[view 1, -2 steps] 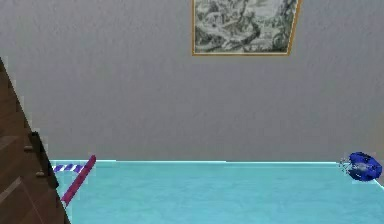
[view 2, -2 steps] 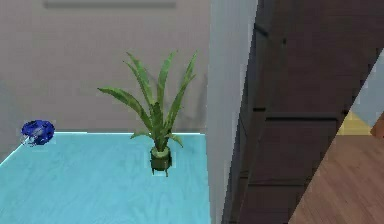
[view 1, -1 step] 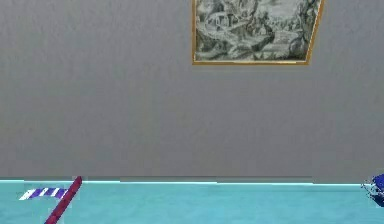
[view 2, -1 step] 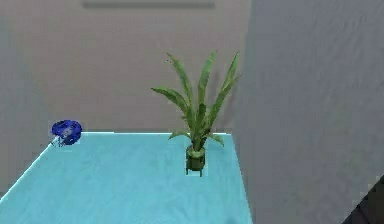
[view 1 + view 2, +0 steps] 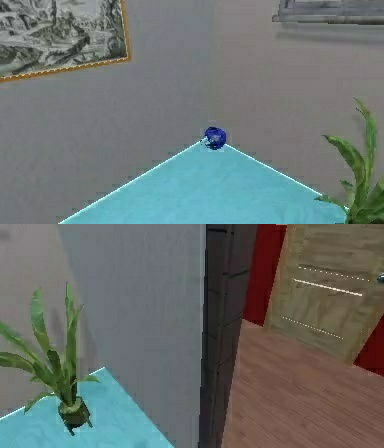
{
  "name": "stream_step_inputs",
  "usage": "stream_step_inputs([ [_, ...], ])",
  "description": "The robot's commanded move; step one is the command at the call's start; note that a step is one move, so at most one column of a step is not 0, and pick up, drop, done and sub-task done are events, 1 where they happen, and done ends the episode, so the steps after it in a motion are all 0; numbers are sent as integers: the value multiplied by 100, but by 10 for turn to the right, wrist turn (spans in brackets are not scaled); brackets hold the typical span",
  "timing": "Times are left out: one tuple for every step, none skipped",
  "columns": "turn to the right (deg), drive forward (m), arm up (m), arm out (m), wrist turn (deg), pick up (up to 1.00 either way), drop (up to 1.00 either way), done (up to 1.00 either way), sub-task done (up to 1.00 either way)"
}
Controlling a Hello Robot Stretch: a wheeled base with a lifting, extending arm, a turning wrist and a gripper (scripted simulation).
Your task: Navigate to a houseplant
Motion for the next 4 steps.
stream_step_inputs([
  [450,0,0,0,0,0,0,0,0],
  [180,0,0,0,0,0,0,0,0],
  [0,20,0,0,0,0,0,0,0],
  [-150,0,0,0,0,0,0,0,0],
])
